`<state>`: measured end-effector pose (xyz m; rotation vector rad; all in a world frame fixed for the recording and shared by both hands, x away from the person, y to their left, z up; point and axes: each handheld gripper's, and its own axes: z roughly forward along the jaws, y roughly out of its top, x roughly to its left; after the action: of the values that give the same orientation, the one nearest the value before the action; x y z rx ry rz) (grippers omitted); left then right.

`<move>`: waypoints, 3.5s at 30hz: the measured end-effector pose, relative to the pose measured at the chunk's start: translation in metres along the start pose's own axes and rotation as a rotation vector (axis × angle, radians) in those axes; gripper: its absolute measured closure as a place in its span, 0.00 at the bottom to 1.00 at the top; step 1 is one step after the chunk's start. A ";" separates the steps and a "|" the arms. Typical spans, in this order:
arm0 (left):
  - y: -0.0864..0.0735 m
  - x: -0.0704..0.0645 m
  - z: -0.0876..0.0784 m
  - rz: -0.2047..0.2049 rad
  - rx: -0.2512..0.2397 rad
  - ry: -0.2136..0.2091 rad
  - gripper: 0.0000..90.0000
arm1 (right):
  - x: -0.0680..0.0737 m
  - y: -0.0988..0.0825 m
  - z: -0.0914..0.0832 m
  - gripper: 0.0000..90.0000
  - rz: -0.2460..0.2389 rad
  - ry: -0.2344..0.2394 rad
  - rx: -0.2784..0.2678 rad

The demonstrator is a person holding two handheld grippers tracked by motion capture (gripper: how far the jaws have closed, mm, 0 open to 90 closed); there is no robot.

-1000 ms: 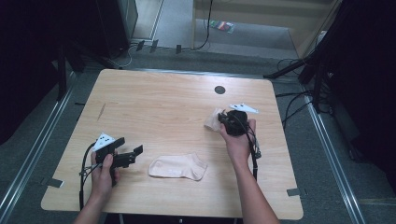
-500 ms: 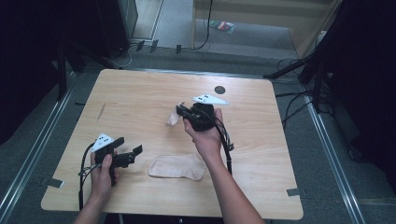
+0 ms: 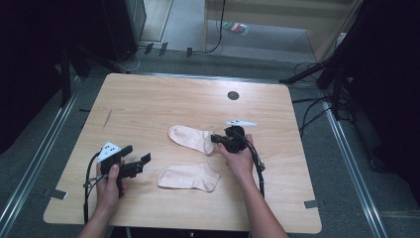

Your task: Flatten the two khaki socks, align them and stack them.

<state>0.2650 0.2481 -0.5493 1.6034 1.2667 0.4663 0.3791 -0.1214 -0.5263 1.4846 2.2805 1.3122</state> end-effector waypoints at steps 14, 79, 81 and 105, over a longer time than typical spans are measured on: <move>0.005 0.002 0.005 -0.001 0.022 0.010 0.16 | -0.011 -0.008 0.011 0.95 -0.176 -0.224 0.015; 0.062 -0.043 0.129 0.117 0.324 0.022 0.99 | -0.016 -0.013 0.009 0.98 -0.030 -0.233 -0.045; 0.066 -0.043 0.122 0.123 0.301 0.009 0.99 | -0.017 -0.014 0.006 0.99 -0.007 -0.217 -0.044; 0.057 -0.051 0.020 0.141 0.185 -0.093 1.00 | 0.037 -0.024 -0.063 0.99 -0.049 -0.069 -0.109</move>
<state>0.2899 0.1961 -0.4949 1.8568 1.1590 0.3655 0.3115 -0.1332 -0.4919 1.4078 2.1522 1.3279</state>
